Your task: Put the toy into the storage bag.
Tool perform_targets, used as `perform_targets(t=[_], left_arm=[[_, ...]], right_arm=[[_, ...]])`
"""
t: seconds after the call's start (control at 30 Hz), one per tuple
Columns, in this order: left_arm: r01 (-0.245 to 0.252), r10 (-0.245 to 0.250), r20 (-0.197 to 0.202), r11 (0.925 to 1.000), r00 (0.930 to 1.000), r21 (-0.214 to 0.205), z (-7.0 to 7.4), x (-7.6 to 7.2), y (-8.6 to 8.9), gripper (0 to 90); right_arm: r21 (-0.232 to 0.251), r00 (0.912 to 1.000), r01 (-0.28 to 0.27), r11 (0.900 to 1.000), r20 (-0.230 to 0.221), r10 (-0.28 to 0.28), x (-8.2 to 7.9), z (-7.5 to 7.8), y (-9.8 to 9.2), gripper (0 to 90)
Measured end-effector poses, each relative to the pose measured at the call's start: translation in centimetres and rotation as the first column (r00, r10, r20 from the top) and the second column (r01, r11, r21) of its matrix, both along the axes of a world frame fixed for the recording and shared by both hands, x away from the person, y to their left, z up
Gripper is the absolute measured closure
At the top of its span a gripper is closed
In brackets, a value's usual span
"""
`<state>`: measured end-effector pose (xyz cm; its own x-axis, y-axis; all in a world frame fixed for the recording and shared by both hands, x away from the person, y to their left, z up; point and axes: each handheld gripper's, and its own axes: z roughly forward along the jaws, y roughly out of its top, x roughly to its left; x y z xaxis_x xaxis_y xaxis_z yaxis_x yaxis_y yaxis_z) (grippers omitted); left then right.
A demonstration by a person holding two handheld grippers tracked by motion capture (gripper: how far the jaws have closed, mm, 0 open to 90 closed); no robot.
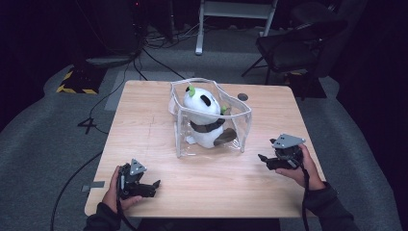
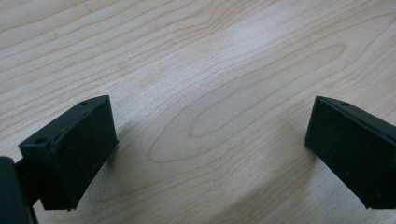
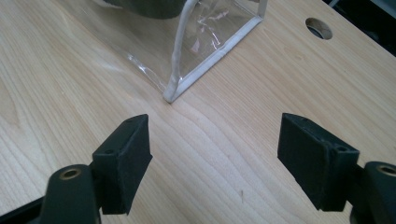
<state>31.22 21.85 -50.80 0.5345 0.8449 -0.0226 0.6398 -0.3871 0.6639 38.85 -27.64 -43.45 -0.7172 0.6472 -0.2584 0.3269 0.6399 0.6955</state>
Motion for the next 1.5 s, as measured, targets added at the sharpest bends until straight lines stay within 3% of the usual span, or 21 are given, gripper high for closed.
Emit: perform_targets(t=[0.4, 0.93, 1.5], left_arm=[[-0.002, 0.002, -0.001, 1.0000, 1.0000, 0.001, 0.0, 0.0, 0.0, 1.9], [-0.003, 0.003, -0.002, 1.0000, 1.0000, 0.001, 0.0, 0.0, 0.0, 1.8], [-0.007, 0.007, -0.002, 1.0000, 1.0000, 0.003, 0.0, 0.0, 0.0, 1.1]], right_arm=[[-0.010, 0.9994, 0.021, 0.9997, -0.027, -0.021, -0.7, -2.1, -1.6, 25.5], [0.014, 0.9959, 0.049, 0.9987, -0.076, -0.048, -1.9, -4.6, -4.5, 25.3], [0.077, 0.9881, 0.110, 0.9909, -0.116, -0.101, -3.1, -6.1, -7.9, 25.2]])
